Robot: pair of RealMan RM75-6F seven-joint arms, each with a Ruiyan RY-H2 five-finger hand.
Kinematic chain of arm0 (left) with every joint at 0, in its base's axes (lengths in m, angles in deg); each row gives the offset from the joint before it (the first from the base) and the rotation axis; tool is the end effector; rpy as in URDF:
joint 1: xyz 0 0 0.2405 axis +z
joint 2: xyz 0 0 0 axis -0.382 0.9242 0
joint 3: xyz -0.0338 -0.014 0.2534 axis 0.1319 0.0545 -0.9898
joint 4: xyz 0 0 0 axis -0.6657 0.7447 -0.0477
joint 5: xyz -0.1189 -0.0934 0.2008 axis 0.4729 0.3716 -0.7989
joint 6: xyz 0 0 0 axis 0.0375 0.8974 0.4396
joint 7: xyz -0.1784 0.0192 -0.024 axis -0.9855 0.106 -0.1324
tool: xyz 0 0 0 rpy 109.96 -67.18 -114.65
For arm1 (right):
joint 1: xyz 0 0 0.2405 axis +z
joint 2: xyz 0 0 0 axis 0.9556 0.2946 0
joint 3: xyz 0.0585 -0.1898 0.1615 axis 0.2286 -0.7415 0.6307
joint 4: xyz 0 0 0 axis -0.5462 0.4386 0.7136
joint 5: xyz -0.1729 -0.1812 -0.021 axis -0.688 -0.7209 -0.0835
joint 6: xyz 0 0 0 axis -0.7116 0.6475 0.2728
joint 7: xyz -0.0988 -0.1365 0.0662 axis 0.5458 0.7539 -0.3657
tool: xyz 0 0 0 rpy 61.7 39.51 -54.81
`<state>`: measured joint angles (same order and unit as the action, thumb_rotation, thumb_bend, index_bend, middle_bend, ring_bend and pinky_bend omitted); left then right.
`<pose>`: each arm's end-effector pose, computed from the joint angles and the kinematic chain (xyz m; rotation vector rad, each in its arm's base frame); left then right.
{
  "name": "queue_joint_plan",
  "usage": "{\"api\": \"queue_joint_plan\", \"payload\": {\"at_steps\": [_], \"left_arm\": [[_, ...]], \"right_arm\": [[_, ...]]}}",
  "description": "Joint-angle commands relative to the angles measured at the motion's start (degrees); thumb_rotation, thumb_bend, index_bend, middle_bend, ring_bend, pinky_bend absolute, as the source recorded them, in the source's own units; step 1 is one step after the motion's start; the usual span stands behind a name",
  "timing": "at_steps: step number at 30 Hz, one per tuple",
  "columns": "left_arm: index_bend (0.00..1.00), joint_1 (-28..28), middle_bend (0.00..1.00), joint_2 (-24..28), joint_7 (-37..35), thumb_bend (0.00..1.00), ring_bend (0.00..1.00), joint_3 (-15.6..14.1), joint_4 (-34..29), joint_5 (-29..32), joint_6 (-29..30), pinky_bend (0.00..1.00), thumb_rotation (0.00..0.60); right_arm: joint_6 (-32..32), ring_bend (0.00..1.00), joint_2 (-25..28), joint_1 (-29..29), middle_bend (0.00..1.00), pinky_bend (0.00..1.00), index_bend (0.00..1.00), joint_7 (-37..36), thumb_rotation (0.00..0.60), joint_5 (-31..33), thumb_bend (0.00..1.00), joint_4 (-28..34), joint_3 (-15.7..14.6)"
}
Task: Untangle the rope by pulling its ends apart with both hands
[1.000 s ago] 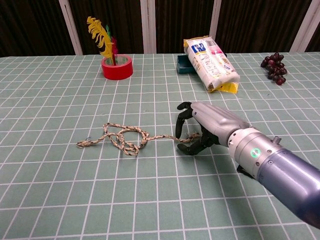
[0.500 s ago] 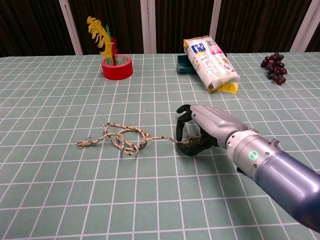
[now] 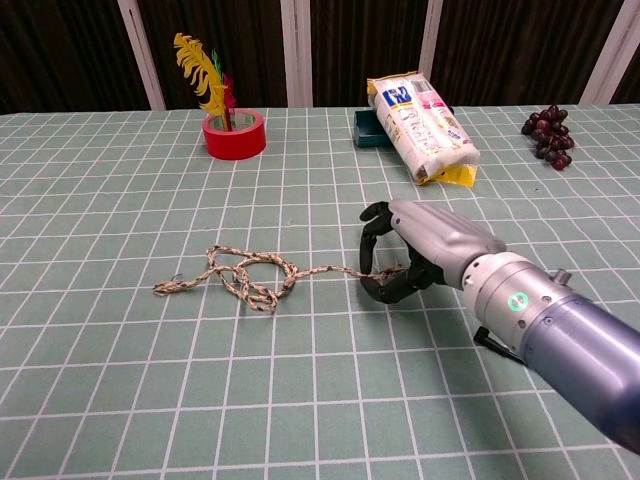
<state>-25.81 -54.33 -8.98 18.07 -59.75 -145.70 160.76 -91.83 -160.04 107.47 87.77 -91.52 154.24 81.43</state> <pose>-0.3279 0.1936 0.1260 -1.4965 -0.8583 -0.9487 -0.0916 -0.3294 -0.1379 1.6294 -1.2464 1.0934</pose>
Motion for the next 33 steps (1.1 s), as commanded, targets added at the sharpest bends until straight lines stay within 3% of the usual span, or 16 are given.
{"api": "queue_joint_plan", "payload": {"at_steps": [1, 7, 15, 21, 27, 33], "left_arm": [[0.06, 0.0, 0.0, 0.0, 0.2, 0.08, 0.0, -0.1, -0.1, 0.0, -0.1, 0.0, 0.6], [0.11, -0.9, 0.0, 0.3, 2.4, 0.12, 0.0, -0.3, -1.8, -0.5, -1.9, 0.0, 0.6], [0.26, -7.4, 0.01, -1.4, 11.1, 0.24, 0.0, 2.3, -11.2, 2.0, -11.7, 0.0, 0.6], [0.37, -12.9, 0.08, -9.4, 21.3, 0.31, 0.0, 6.8, -13.3, 9.2, -18.4, 0.0, 0.6], [0.42, -17.1, 0.1, -18.0, 28.8, 0.37, 0.0, 10.6, -12.0, 18.1, -22.2, 0.0, 0.6], [0.44, -20.0, 0.11, -24.7, 34.6, 0.4, 0.0, 12.0, -9.6, 24.5, -23.7, 0.0, 0.6]], "right_arm": [[-0.6, 0.0, 1.0, -0.3, 0.16, 0.0, 0.64, 0.0, 0.6, -0.1, 0.47, 0.8, 0.3], [-0.9, 0.0, 3.6, -1.1, 0.16, 0.0, 0.64, -0.1, 0.6, 0.2, 0.47, 3.4, 0.1], [-1.3, 0.0, 5.1, -2.0, 0.16, 0.0, 0.65, 0.1, 0.6, 0.3, 0.47, 6.7, -1.5], [-1.7, 0.0, 5.6, -2.4, 0.16, 0.0, 0.65, 0.5, 0.6, 0.3, 0.47, 8.3, -2.3], [-2.0, 0.0, 6.5, -2.5, 0.16, 0.0, 0.66, 0.8, 0.6, 0.4, 0.47, 9.5, -2.4], [-2.2, 0.0, 7.3, -2.6, 0.16, 0.0, 0.66, 0.9, 0.6, 1.0, 0.47, 10.1, -2.3]]}}
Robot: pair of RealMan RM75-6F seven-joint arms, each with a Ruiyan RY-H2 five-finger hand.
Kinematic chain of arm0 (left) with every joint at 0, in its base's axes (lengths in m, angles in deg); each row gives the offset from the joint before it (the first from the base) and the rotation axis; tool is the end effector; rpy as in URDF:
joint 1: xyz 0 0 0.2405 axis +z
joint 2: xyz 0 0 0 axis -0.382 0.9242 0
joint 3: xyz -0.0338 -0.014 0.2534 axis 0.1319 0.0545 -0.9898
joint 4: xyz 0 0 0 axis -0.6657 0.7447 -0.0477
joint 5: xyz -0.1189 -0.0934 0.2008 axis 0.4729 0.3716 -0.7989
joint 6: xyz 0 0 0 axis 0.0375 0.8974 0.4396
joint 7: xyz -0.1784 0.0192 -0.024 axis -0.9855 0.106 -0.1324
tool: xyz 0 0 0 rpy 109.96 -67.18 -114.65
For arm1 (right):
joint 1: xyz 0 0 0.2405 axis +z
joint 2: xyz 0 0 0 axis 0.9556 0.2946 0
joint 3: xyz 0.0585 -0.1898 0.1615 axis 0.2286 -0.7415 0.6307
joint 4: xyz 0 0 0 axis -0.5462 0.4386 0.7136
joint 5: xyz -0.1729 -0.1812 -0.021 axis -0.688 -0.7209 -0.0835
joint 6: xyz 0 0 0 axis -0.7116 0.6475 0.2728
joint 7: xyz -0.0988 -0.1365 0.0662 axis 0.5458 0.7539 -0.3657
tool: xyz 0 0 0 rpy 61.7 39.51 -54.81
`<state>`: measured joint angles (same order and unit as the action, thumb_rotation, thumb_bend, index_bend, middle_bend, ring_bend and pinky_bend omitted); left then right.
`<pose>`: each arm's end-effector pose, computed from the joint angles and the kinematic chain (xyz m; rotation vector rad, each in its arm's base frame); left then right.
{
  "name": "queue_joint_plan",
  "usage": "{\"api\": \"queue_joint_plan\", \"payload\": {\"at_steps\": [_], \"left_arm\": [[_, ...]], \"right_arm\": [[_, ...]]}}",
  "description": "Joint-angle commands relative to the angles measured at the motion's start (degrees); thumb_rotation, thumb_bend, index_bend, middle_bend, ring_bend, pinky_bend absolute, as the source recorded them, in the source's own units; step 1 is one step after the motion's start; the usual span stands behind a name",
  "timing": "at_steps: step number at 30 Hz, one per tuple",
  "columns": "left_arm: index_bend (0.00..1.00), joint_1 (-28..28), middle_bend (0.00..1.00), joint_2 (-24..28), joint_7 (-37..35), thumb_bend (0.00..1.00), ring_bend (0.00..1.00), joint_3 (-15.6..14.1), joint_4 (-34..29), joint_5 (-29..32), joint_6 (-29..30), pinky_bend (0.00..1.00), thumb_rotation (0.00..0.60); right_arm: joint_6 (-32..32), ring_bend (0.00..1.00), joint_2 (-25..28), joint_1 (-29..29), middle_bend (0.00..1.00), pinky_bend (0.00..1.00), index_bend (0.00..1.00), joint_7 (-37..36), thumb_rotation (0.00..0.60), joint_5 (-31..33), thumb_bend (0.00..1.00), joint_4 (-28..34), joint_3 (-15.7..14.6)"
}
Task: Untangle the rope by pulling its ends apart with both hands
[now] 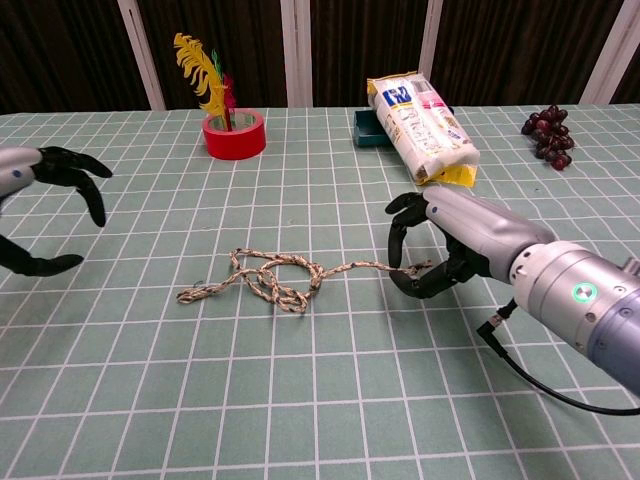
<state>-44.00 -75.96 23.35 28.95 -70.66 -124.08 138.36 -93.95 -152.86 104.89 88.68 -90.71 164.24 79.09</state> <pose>-0.1824 0.2981 -0.0278 -1.6682 -0.9830 -0.9167 -0.1017 -0.3126 -0.1084 1.6251 -1.2742 1.0862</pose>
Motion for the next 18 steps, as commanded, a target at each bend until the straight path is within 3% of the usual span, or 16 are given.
{"api": "queue_joint_plan", "payload": {"at_steps": [1, 9, 18], "left_arm": [[0.45, -2.4, 0.11, -4.6, 3.1, 0.41, 0.0, 1.3, 1.8, 4.2, -1.4, 0.0, 0.6], [0.5, -5.2, 0.12, -12.6, 7.4, 0.44, 0.0, 1.1, 5.2, 8.4, -1.1, 0.0, 0.6], [0.51, -7.0, 0.12, -17.5, 8.3, 0.45, 0.0, 1.1, 6.9, 10.3, -0.2, 0.0, 0.6]], "right_arm": [[-0.1, 0.0, 0.3, -0.1, 0.16, 0.0, 0.66, -0.1, 0.6, 0.3, 0.48, 0.1, 0.1], [0.1, 0.0, 0.9, -0.2, 0.16, 0.0, 0.66, -0.2, 0.6, 0.9, 0.48, 0.4, -0.1], [-0.1, 0.0, 1.5, -0.1, 0.16, 0.0, 0.66, -0.1, 0.6, 1.1, 0.47, 1.0, -0.1]]}}
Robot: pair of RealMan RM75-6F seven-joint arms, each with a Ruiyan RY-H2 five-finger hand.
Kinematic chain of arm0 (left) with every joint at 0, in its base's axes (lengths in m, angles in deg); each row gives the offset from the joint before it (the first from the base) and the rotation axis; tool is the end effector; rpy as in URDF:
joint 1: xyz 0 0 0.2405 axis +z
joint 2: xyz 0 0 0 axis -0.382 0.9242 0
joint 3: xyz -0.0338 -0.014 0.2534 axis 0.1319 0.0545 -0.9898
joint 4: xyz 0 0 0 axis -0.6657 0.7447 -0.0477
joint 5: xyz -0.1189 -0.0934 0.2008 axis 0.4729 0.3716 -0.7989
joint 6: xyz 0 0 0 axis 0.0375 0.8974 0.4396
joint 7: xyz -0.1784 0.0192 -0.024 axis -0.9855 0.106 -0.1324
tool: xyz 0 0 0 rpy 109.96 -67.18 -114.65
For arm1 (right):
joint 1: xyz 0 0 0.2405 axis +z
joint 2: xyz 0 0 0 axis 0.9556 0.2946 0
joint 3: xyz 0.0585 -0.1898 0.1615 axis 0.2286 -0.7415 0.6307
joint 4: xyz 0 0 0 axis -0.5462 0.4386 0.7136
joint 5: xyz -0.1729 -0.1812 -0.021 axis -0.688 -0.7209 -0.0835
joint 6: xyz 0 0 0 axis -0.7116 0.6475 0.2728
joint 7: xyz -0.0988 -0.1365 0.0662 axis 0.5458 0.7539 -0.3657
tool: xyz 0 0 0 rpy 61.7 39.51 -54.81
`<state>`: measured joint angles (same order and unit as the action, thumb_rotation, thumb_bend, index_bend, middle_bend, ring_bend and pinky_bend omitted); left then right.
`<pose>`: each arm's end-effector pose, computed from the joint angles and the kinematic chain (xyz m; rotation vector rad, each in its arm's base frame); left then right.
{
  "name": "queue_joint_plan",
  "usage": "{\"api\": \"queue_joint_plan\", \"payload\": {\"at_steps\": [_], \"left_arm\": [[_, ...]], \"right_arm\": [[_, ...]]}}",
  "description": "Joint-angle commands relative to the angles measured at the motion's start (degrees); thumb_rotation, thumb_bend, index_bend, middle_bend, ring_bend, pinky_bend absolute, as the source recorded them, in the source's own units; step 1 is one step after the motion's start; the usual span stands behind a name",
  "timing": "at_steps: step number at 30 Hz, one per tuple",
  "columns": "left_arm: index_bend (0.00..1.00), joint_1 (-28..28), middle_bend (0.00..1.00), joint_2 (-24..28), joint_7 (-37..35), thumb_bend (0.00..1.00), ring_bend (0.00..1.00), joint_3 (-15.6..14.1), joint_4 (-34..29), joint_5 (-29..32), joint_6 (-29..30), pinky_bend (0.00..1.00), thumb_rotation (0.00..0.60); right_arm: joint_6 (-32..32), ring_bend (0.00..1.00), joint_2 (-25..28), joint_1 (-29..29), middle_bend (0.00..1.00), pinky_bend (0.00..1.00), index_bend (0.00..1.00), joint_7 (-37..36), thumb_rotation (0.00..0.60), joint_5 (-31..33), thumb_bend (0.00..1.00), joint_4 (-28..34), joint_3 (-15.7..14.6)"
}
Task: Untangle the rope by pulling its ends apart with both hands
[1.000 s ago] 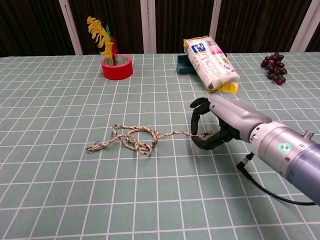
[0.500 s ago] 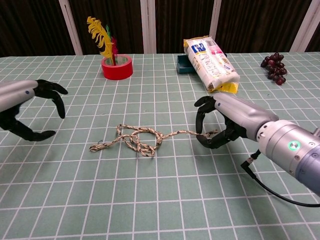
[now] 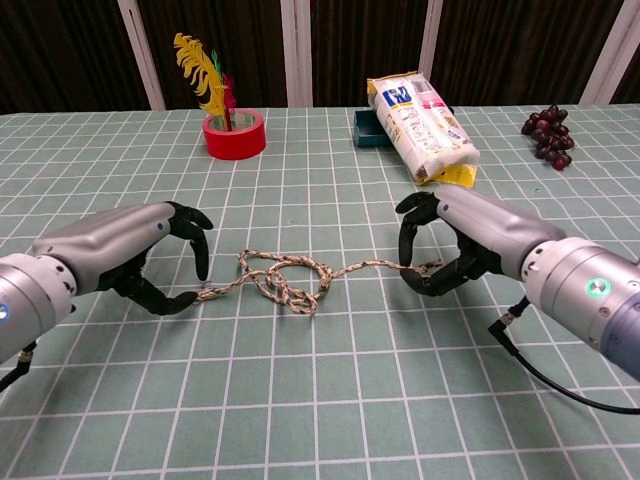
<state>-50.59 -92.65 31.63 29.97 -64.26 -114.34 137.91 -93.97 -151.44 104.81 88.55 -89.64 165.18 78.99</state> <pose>-0.1252 0.2990 -0.1080 -1.7084 -1.0892 -0.9119 -0.1078 -0.3139 -0.1033 1.6157 -1.2837 1.0705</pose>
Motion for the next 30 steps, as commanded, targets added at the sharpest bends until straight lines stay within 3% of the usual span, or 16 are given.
{"api": "queue_joint_plan", "payload": {"at_steps": [1, 19, 30], "left_arm": [[0.51, -0.5, 0.12, -1.3, 0.0, 0.46, 0.0, 0.0, 0.8, 0.8, 0.2, 0.0, 0.6], [0.57, -1.4, 0.15, -3.2, -0.3, 0.54, 0.0, -0.6, 2.7, 1.8, 2.0, 0.0, 0.6], [0.58, -0.4, 0.15, 4.6, -1.8, 0.55, 0.0, -0.2, -0.7, 0.6, 3.7, 0.0, 0.6]], "right_arm": [[-0.1, 0.0, 0.1, 0.0, 0.16, 0.0, 0.66, 0.0, 0.6, 0.0, 0.48, 0.2, 0.0], [-0.9, 0.0, 1.1, 0.0, 0.16, 0.0, 0.66, 0.7, 0.6, 0.7, 0.48, 1.5, -0.1], [-2.4, 0.0, 5.6, -1.1, 0.16, 0.0, 0.66, 0.2, 0.6, 0.6, 0.48, 3.3, 1.0]]}}
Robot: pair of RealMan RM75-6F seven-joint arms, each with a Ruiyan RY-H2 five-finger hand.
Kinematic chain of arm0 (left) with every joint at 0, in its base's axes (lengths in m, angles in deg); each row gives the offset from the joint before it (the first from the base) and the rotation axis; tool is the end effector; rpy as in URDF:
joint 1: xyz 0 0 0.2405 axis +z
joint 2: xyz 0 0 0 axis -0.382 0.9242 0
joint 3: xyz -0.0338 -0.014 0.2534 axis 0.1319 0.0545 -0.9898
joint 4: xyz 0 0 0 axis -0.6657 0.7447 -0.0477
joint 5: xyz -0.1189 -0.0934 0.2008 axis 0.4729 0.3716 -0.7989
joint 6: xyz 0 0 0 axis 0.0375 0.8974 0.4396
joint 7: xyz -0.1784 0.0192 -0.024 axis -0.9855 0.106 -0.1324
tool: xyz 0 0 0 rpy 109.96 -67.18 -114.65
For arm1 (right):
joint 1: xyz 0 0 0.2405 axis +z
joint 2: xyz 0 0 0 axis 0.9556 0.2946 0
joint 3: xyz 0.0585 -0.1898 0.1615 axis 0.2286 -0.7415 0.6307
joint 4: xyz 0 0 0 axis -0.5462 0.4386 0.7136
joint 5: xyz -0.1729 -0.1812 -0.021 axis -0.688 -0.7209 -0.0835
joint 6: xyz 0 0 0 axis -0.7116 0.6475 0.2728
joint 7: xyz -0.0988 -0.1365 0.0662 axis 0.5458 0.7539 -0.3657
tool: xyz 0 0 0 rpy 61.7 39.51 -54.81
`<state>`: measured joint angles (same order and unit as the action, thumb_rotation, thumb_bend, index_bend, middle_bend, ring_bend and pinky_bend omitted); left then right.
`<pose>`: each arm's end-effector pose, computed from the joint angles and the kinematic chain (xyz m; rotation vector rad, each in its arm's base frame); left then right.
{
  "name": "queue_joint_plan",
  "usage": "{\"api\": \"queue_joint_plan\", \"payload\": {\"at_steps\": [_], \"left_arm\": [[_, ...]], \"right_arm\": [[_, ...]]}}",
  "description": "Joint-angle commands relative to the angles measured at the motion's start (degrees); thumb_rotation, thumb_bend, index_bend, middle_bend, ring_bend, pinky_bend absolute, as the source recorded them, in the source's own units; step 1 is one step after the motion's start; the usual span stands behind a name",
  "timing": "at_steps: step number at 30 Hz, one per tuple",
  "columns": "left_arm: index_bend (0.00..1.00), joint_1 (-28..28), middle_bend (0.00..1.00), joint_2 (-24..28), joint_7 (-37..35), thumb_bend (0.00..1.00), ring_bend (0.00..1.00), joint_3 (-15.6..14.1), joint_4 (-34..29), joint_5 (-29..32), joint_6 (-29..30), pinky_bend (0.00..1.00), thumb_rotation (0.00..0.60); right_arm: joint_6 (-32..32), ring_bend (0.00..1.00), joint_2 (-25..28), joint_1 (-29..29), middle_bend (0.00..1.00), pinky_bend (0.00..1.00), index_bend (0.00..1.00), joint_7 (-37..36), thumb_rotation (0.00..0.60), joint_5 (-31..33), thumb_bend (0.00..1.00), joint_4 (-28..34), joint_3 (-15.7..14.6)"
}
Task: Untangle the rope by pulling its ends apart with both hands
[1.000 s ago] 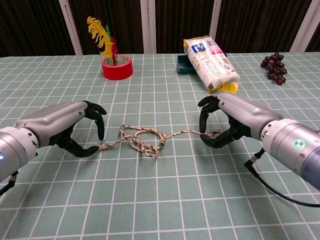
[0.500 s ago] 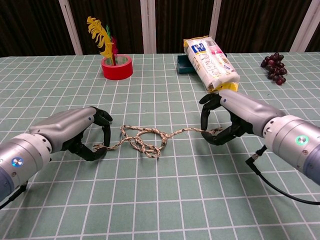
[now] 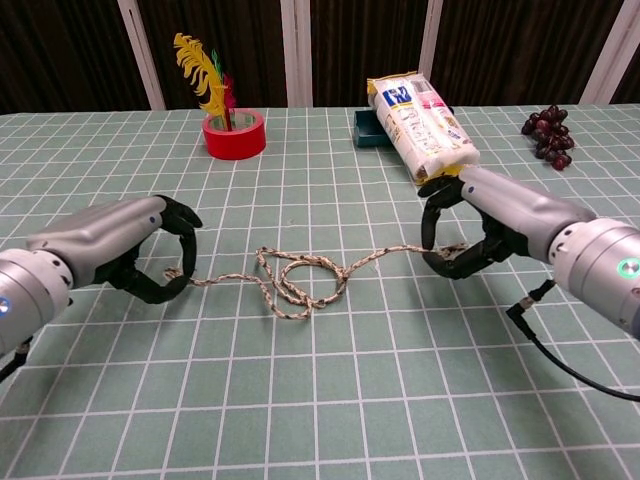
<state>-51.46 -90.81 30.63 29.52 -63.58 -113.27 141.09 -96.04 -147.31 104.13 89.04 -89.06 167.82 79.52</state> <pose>-0.1401 0.3092 -0.0929 -1.6497 -1.0543 -0.8977 -0.1210 -0.3221 -0.0772 1.5654 -1.2425 1.0612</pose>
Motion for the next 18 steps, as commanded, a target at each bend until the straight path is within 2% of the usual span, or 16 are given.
{"api": "queue_joint_plan", "payload": {"at_steps": [1, 10, 18], "left_arm": [[0.58, 0.7, 0.15, 4.1, -1.2, 0.55, 0.0, 0.4, -2.0, -0.6, 0.6, 0.0, 0.6], [0.58, 3.0, 0.15, 14.9, -5.9, 0.55, 0.0, 1.5, -7.1, -2.1, 2.2, 0.0, 0.6], [0.58, 6.3, 0.16, 23.2, -10.4, 0.55, 0.0, -0.3, -10.1, -4.8, 4.0, 0.0, 0.6]], "right_arm": [[-0.6, 0.0, 2.3, -0.6, 0.16, 0.0, 0.66, -0.4, 0.6, 0.0, 0.48, 0.9, 0.6], [-1.6, 0.0, 8.9, -2.8, 0.16, 0.0, 0.66, -2.1, 0.6, -0.5, 0.49, 3.1, 0.5], [-3.0, 0.0, 14.4, -5.5, 0.16, 0.0, 0.66, -4.8, 0.6, -1.3, 0.48, 4.8, -0.2]]}}
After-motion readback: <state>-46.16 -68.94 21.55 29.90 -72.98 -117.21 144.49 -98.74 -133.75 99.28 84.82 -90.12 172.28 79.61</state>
